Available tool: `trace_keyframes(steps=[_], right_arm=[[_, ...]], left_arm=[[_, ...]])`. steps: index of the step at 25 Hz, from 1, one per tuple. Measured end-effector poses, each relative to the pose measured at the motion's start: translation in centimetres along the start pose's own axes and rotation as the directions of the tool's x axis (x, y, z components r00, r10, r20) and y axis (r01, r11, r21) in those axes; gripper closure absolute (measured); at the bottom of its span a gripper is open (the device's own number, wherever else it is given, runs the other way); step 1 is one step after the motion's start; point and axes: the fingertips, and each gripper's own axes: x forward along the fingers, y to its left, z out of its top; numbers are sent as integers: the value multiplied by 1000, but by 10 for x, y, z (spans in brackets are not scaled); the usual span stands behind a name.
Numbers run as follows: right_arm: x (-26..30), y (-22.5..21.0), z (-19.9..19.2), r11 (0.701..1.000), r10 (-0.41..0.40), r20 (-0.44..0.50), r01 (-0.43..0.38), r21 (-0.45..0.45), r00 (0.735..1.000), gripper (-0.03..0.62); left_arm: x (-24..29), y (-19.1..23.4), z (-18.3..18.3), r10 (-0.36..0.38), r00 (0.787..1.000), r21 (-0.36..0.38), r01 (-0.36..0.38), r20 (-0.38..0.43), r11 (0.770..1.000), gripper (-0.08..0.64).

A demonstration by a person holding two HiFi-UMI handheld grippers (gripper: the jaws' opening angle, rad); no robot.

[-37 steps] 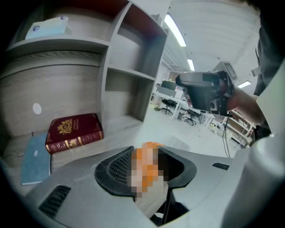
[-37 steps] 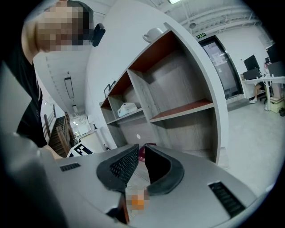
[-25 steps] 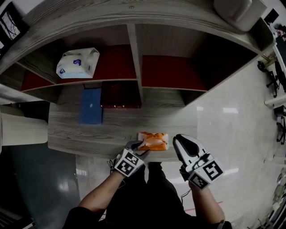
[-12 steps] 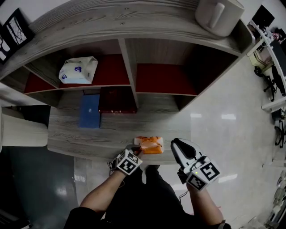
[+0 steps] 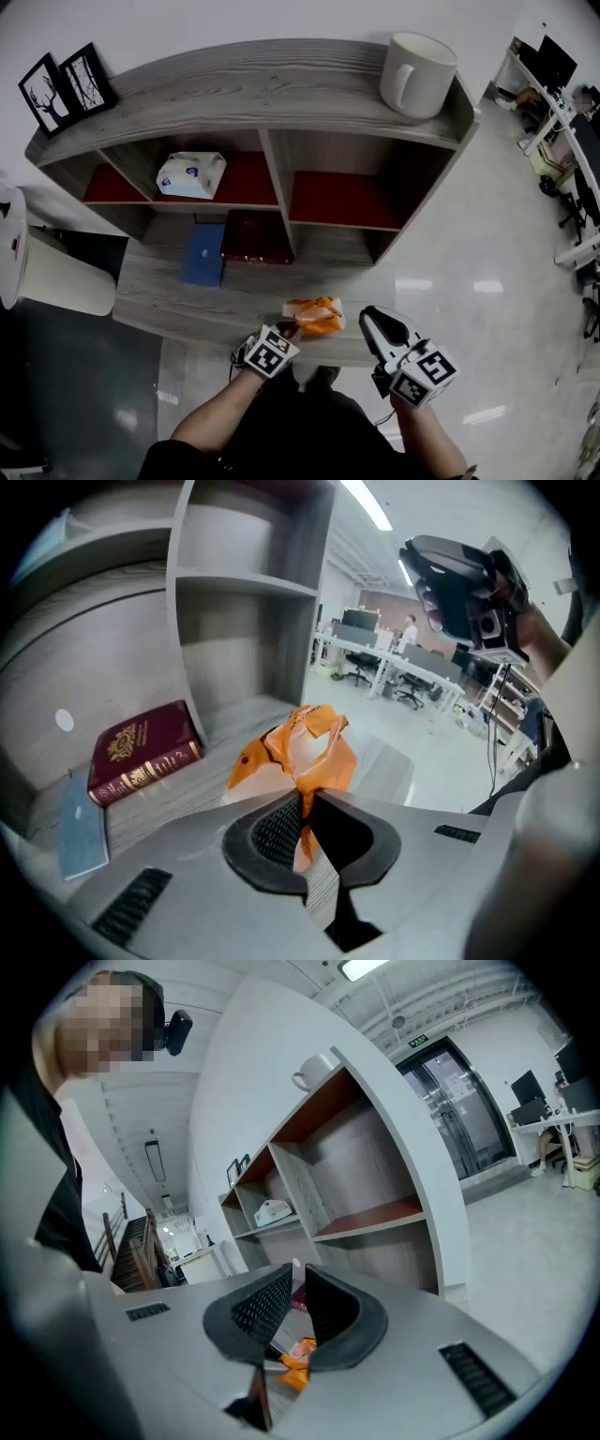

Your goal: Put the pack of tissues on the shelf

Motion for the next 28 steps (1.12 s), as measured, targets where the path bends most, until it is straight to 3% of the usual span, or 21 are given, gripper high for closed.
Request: trace_keyframes(steps=[5,15,23,28], right_arm=[[-3,4,14,999,26,14,-26,19,1000,566],[32,22,20,998,59,31,-58,-32,998,566],[113,81,25,998,20,31,-18,-61,999,566],[172,122,31,999,-30,87,31,-11,996,566]], left_arm=[[-32,2,25,52,997,-6,-51,57,999,529],[-107,29,58,104,978,-26,-101,181,995,531],[-186,91,28,73,971,6,-77,228,997,532],[-234,146,-2,48,971,68,-65,233,996,534]])
